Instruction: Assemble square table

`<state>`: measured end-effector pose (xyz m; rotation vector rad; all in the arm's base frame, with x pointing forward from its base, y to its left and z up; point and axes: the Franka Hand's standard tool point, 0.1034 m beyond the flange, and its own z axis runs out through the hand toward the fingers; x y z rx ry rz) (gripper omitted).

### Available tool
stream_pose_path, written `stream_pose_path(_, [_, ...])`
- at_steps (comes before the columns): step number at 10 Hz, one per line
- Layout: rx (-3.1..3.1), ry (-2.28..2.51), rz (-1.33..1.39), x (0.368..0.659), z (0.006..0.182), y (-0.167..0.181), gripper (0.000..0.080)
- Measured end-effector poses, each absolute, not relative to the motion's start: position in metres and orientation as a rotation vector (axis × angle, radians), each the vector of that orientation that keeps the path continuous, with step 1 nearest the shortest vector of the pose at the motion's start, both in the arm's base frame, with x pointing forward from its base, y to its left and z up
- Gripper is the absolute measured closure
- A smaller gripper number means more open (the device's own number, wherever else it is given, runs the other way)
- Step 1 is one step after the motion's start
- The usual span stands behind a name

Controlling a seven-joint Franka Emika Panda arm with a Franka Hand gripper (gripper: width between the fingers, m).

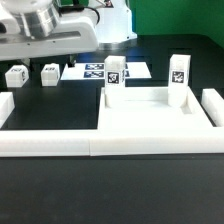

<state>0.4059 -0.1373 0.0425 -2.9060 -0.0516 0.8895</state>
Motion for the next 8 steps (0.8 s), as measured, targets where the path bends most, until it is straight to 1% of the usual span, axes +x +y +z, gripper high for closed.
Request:
stream_pose_path(1, [-2.882,-0.064,0.932,0.408,0.041,-0.142,0.0150])
stream_pose_path(3, [-2.752,-0.085,1.181,0.401,0.041,-0.131,0.0150])
stream_pose_path(4, [-2.763,-0.103,1.158,0.410,0.035,-0.132,0.0150])
stream_pose_path(5, [-2.787,-0.100,1.203,0.407,0.037,-0.139,0.0150])
stream_pose_path(6, [-2.825,-0.082,1.276,0.401,0.031,-0.142,0.0150])
stream_pose_path(8, [-2.832,-0.067,1.303,0.386,0.021,-0.136,0.0150])
